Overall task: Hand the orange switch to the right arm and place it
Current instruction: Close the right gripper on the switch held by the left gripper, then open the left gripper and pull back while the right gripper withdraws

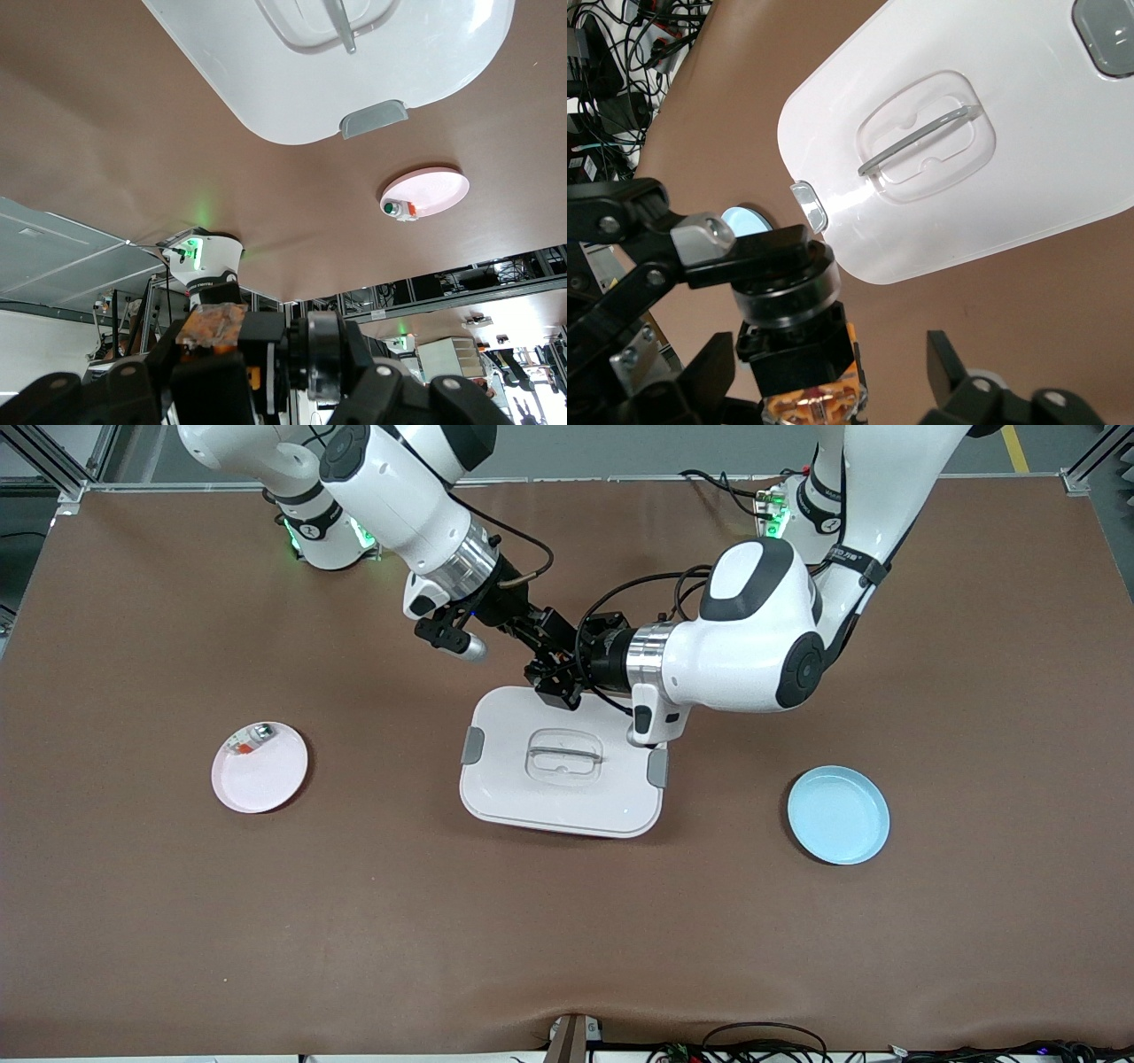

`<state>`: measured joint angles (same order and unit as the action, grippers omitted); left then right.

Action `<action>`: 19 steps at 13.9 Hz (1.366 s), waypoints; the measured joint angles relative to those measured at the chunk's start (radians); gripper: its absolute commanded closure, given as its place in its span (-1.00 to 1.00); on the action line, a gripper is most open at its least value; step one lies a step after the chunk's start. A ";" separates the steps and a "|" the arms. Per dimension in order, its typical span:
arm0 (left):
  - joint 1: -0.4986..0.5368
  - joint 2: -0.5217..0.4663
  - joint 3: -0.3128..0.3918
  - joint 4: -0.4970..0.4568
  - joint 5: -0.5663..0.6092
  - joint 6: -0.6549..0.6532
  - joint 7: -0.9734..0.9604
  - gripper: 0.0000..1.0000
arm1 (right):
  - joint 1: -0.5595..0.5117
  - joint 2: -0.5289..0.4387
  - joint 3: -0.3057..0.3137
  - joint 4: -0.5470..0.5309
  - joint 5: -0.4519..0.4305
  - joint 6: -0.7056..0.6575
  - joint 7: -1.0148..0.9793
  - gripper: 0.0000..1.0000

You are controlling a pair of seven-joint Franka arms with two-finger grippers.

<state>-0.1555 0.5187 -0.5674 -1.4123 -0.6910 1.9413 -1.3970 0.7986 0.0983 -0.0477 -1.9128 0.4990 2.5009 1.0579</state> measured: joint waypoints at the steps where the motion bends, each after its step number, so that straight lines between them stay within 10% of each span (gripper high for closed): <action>1: -0.001 0.000 0.000 0.000 0.000 0.000 0.000 1.00 | 0.000 0.000 0.000 0.001 0.000 0.000 0.000 0.51; 3: -0.002 0.000 0.000 0.000 0.000 0.000 0.000 1.00 | 0.000 0.000 0.001 0.002 0.000 -0.001 0.000 1.00; 10: -0.002 0.000 0.000 0.002 -0.001 0.000 -0.001 1.00 | 0.000 0.000 0.000 0.006 0.000 0.000 -0.003 1.00; 11: -0.002 0.000 0.000 0.002 -0.001 0.000 -0.001 0.80 | 0.000 0.000 0.000 0.006 0.000 0.000 -0.003 1.00; 12: -0.002 0.000 0.000 0.003 -0.001 0.000 -0.001 0.14 | 0.000 0.000 0.000 0.006 0.000 0.000 -0.003 1.00; 13: -0.002 0.000 0.000 0.003 -0.001 0.000 -0.001 -0.99 | 0.000 0.000 0.000 0.007 0.000 0.000 -0.003 1.00; 19: 0.002 0.000 0.002 0.017 -0.001 0.000 -0.001 -1.00 | 0.000 0.000 -0.005 0.014 0.000 -0.008 -0.003 1.00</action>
<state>-0.1535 0.5189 -0.5656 -1.3953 -0.6923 1.9415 -1.3980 0.7982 0.0985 -0.0525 -1.8990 0.4989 2.4931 1.0549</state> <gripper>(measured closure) 0.000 0.590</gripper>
